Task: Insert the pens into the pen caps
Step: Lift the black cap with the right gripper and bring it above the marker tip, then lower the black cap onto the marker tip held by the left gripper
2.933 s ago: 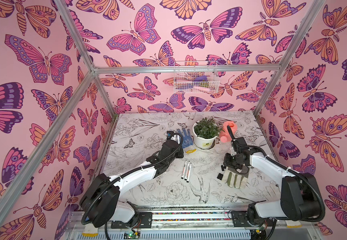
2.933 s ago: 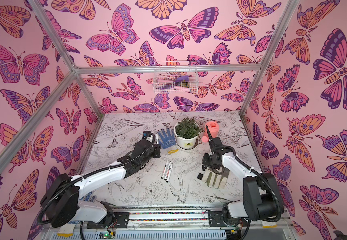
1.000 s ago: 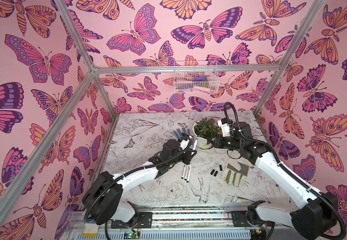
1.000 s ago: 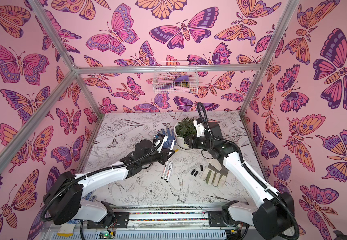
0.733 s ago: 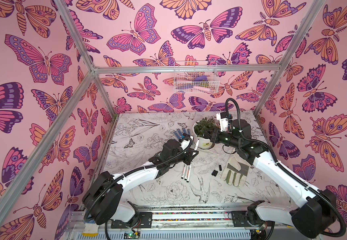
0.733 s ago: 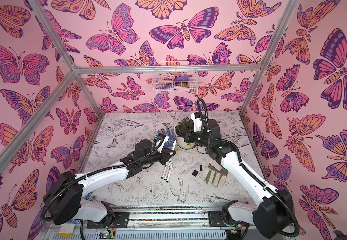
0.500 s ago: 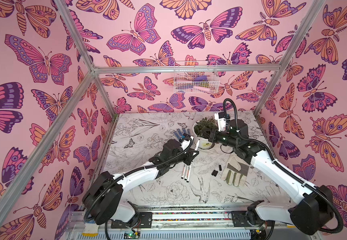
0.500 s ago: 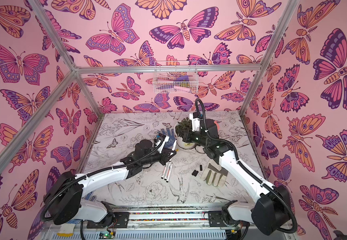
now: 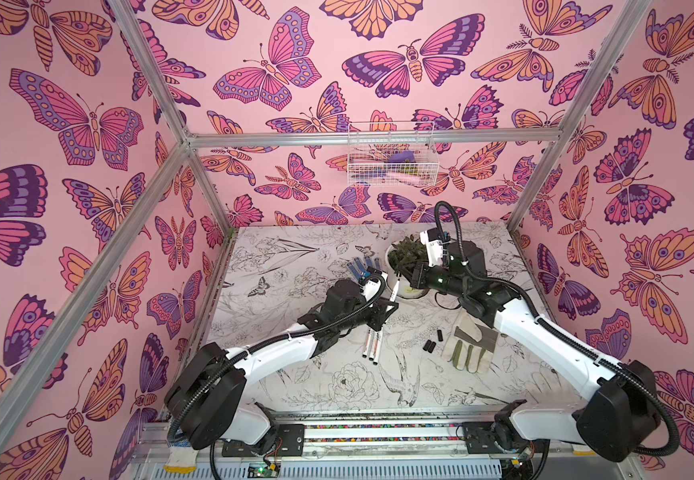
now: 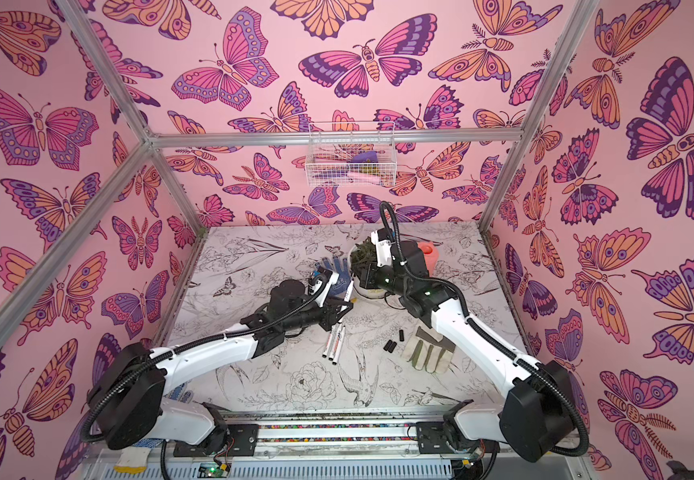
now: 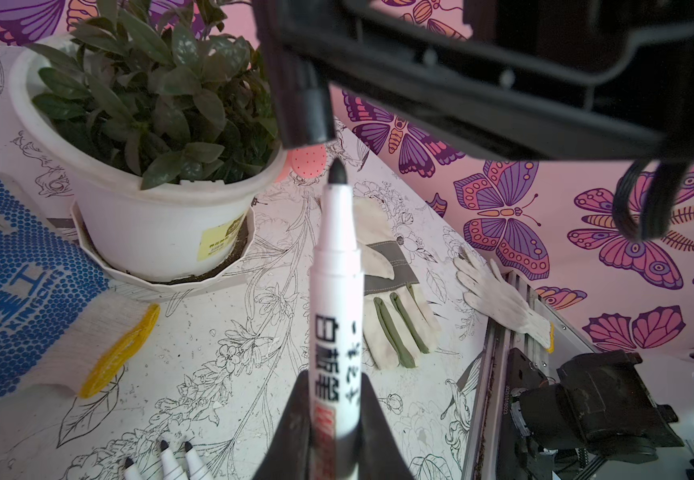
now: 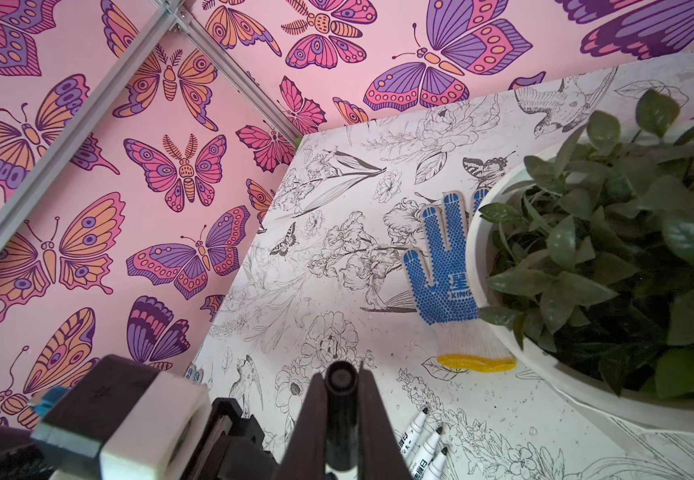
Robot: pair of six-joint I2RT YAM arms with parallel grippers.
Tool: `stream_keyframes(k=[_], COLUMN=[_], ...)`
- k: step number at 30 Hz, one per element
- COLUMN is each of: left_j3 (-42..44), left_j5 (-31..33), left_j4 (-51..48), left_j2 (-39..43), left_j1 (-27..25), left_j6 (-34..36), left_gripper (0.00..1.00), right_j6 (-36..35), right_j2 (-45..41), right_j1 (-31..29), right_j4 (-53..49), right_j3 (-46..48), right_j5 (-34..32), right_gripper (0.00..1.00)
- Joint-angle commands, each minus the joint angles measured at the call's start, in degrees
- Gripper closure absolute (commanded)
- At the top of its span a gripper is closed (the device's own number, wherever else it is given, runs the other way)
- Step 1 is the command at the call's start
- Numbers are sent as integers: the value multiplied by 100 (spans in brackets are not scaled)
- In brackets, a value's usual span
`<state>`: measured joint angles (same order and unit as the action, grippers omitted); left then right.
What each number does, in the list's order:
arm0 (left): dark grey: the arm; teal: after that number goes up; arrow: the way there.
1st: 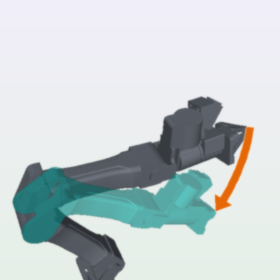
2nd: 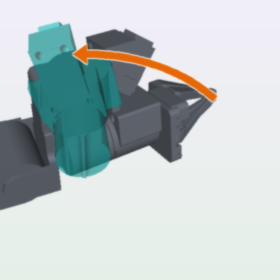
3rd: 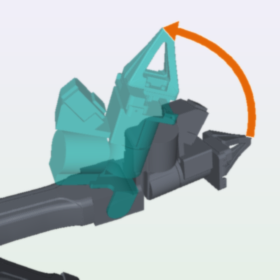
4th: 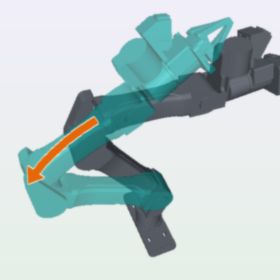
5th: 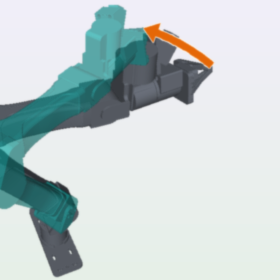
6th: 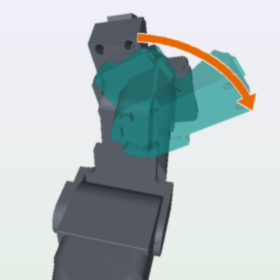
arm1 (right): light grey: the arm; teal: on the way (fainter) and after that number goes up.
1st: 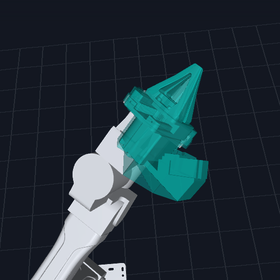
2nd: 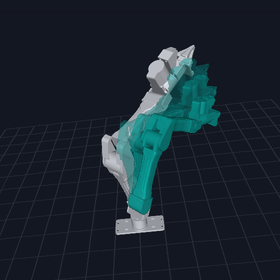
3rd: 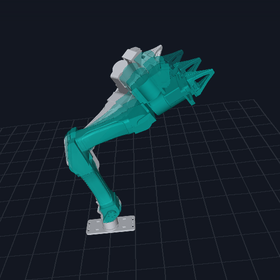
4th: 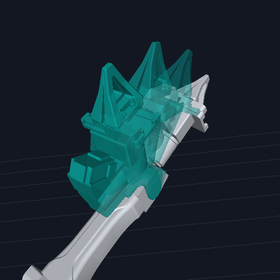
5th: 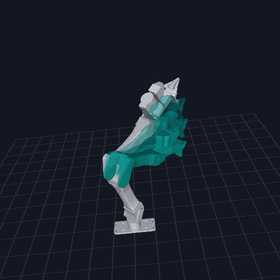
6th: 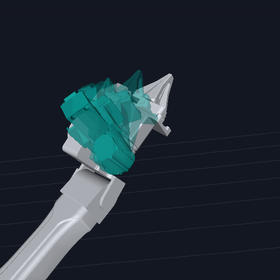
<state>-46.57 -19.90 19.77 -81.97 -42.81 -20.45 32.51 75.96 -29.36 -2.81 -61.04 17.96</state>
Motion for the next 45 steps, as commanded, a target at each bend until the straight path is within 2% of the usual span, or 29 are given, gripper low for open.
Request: stream_keyframes(k=[1,26,33,40,45], left_j3=[29,-161,-144,-142,-215], left_j5=[5,109,218,218,127], left_j4=[229,541,695,750,748], left_j2=[24,-200,-109,-80,-176], left_j1=[-26,-27,17,118,128], left_j6=[32,-80,-130,-126,-88], left_gripper=[100,100,100,100,100], right_j6=[-127,167,-60,-358,-380], right_j2=[-62,-249,-361,-669,-616], right_j1=[-43,-43,-45,-34,-34], right_j4=[-53,13,-310,-496,-436], right_j3=[-85,97,110,270,259], right_j5=[-66,452,362,-64,300], right_gripper=[99,100,100,100,100])
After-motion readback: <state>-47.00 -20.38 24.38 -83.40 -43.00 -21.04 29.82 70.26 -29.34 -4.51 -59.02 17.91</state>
